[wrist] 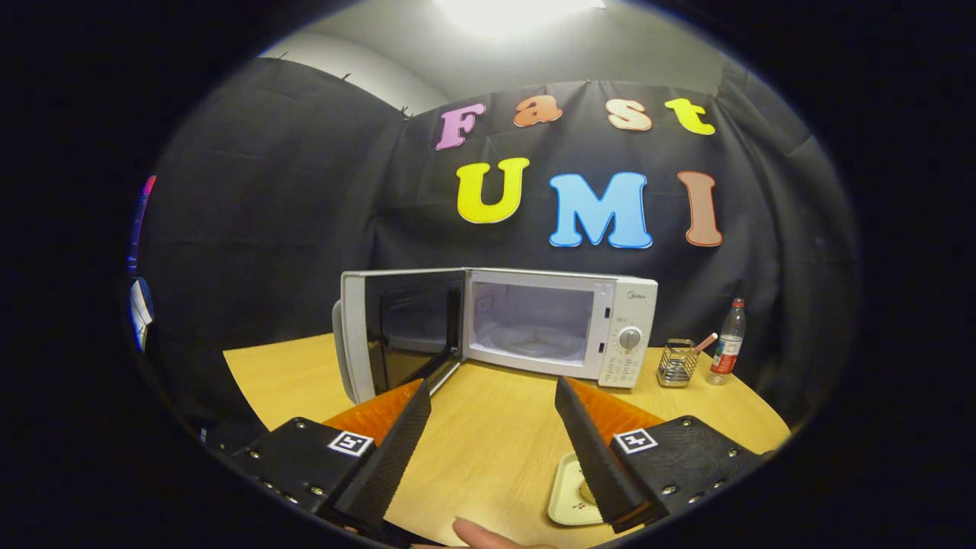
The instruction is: Open the microwave, put the food inside, and close the microwave door.
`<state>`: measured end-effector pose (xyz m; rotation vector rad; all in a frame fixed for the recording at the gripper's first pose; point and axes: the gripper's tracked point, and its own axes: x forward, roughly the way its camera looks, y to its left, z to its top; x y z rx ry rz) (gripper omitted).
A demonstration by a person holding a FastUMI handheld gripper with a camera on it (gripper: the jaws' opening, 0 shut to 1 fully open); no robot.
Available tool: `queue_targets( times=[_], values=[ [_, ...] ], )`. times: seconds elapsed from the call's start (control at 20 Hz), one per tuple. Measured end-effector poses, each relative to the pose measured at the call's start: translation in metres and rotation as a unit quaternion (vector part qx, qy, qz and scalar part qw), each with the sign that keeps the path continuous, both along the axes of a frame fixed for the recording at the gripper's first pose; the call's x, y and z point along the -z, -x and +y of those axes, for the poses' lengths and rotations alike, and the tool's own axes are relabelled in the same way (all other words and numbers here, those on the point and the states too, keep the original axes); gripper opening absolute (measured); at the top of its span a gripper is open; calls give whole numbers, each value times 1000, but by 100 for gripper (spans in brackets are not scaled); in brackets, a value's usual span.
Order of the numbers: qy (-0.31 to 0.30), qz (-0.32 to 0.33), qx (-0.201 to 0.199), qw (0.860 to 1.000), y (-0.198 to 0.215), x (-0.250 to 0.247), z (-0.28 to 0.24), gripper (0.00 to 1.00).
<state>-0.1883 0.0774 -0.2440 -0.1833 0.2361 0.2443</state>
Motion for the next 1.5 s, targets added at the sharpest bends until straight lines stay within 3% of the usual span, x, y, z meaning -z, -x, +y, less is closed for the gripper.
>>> queue_targets(
  times=[0.25, 0.5, 0.85, 1.05, 1.1, 1.2, 1.3, 1.5],
  values=[
    [62, 43, 20, 997, 10, 42, -75, 97],
    [48, 122, 25, 991, 18, 78, -120, 97],
    [56, 198, 23, 978, 21, 111, -143, 97],
    [4, 226, 33, 974, 20, 119, -147, 96],
    [-3, 226, 42, 973, 17, 118, -149, 85],
    [-10, 228, 50, 972, 19, 117, -149, 75],
    [-18, 233, 49, 971, 21, 115, -143, 69],
    [-48, 208, 40, 976, 8, 83, -119, 69]
  ],
)
